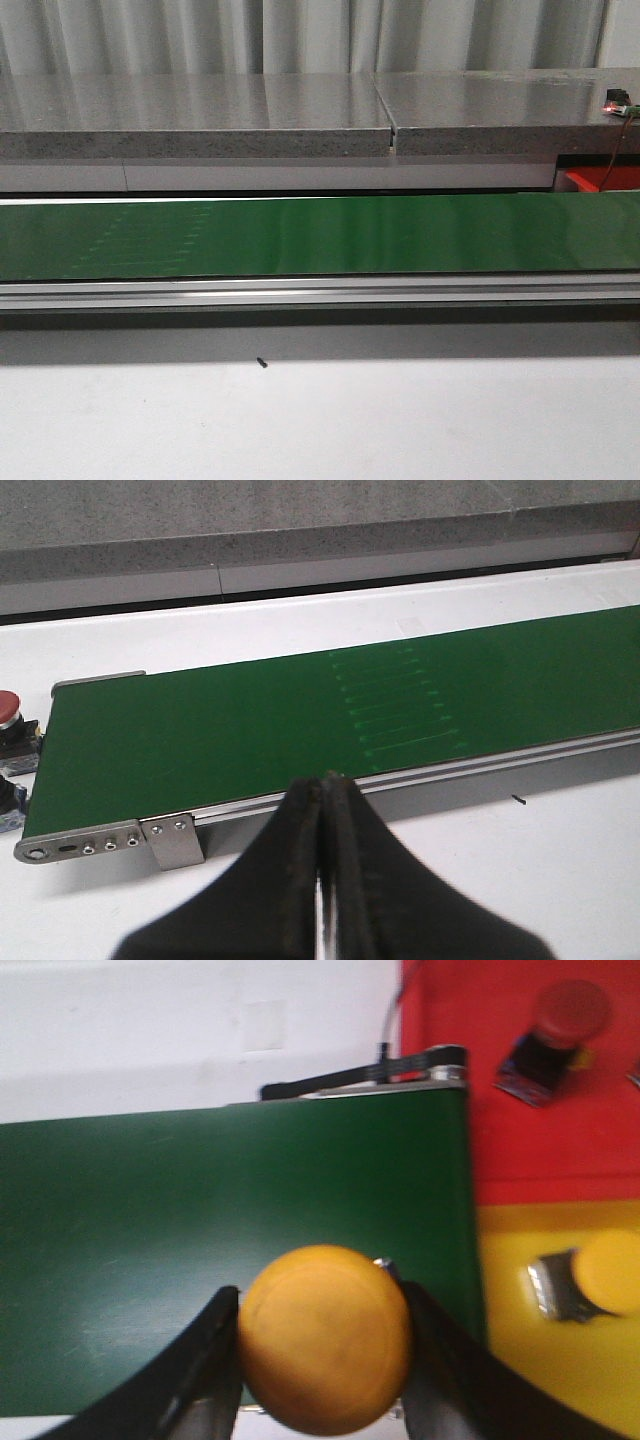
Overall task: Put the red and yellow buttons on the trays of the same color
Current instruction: 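Lower the yellow button into the yellow tray and open the right gripper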
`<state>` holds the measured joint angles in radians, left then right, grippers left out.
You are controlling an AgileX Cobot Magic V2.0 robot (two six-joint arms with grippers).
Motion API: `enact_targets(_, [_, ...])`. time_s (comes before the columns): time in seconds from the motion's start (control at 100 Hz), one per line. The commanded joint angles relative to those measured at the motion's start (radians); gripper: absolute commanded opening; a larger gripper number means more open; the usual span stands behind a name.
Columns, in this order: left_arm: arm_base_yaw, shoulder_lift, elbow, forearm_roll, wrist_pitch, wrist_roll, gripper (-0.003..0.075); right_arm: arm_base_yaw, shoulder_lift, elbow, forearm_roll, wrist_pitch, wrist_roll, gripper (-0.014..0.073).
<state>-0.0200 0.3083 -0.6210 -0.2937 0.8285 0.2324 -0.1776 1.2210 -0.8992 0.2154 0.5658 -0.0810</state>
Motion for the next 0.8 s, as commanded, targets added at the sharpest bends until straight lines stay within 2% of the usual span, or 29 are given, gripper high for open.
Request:
enact_targets(0.0, [-0.004,0.011,-0.026,-0.024,-0.066,-0.004,-0.0020,-0.069,-0.055,0.001,-0.030,-0.047,0.064,0.0048])
enact_targets(0.3, [-0.004,0.011,-0.026,-0.024,-0.066,-0.004,-0.0020,-0.203,-0.140,0.175,-0.049,-0.056,0.113,0.0048])
enact_targets(0.58, [-0.004,0.011,-0.026,-0.024,-0.066,-0.004,-0.0020,-0.211,-0.144,0.319,-0.049,-0.173,0.118,0.0048])
enact_targets(0.79, [-0.004,0.011,-0.026,-0.024,-0.066,-0.004,-0.0020,-0.230,-0.071,0.367,-0.049,-0.271,0.118,0.0048])
